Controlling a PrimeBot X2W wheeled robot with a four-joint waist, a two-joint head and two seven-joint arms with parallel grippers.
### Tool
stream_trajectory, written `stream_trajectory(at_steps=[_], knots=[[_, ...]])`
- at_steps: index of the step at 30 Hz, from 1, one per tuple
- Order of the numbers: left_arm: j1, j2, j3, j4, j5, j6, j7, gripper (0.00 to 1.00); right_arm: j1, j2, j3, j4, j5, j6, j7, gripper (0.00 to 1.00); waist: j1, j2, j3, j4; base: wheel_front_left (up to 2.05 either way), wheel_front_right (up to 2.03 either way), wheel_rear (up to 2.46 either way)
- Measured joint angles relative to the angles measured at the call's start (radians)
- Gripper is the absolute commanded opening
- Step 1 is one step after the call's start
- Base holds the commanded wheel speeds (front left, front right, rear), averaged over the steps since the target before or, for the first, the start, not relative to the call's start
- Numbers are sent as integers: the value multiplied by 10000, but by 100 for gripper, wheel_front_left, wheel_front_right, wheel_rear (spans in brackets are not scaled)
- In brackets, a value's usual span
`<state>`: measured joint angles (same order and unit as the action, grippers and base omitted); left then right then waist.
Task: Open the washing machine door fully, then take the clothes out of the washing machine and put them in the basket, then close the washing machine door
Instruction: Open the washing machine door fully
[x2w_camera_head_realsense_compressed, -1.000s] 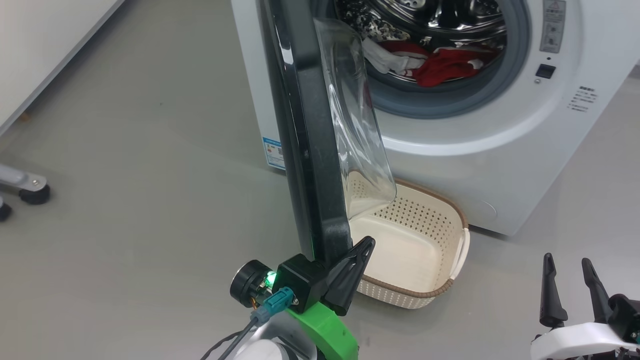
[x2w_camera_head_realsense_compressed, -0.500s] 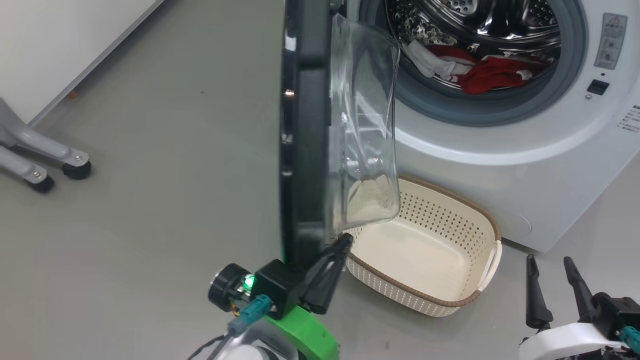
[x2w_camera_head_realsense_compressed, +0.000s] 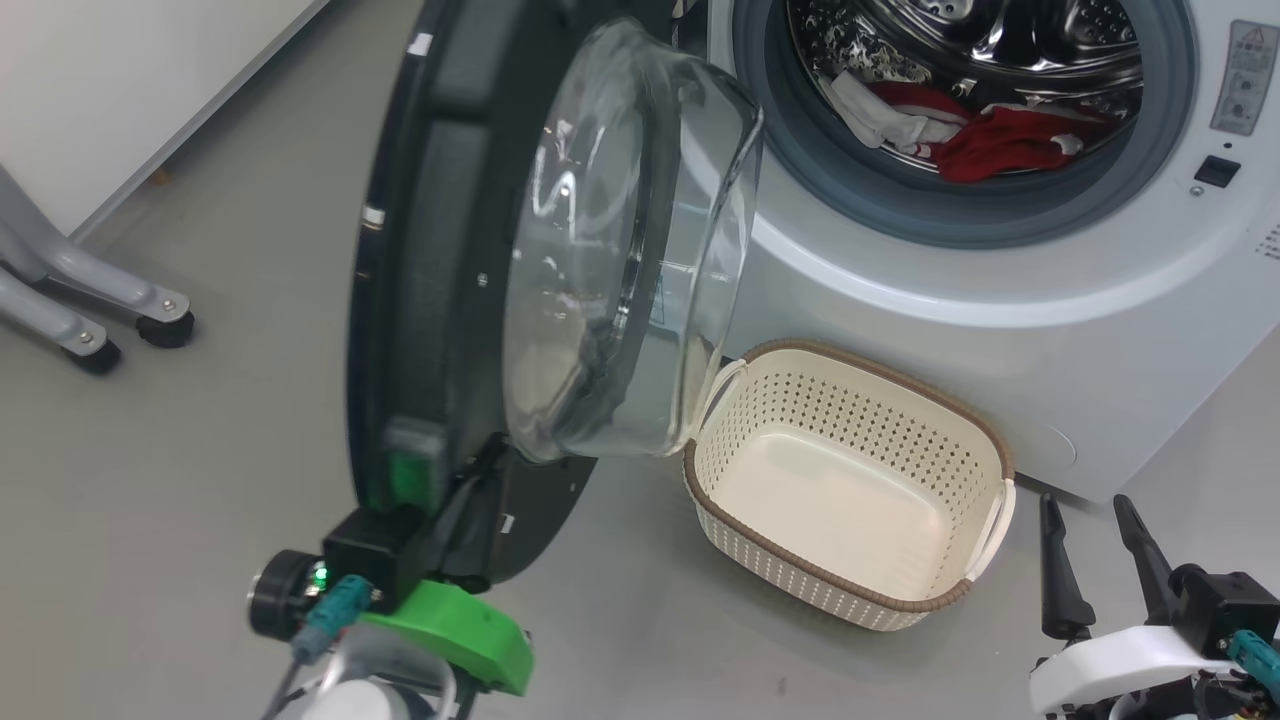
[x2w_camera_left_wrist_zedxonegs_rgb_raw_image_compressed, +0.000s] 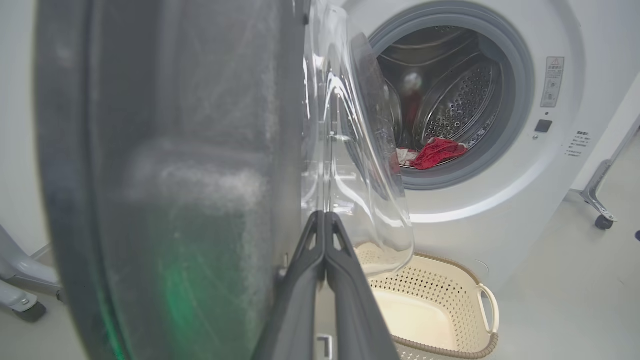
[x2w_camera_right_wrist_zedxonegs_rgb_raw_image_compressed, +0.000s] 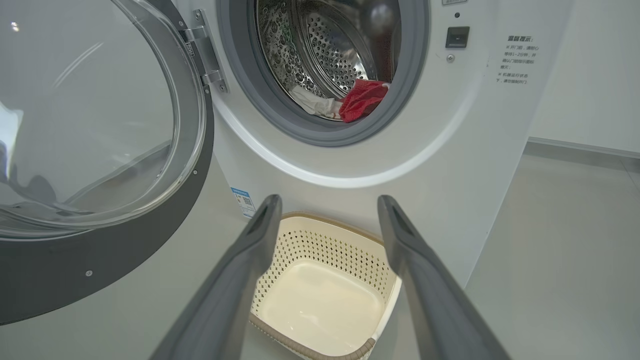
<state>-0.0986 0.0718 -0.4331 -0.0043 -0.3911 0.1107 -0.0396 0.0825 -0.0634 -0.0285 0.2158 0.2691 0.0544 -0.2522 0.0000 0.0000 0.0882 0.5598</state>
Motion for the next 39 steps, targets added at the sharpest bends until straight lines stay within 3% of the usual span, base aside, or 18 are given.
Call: stream_trajectory(at_steps=[9,39], knots=[[120,36,1626,196,132,25,-63,0,-12,-42,-244,4,0,-40,0,100,0,0,79,-49,0,0,0],[-1970,729,4115,2470,-201,33,-458,0,-174,-435,-441,-508,-90,-128,2,100,0,0,912,-978,0,0,0]])
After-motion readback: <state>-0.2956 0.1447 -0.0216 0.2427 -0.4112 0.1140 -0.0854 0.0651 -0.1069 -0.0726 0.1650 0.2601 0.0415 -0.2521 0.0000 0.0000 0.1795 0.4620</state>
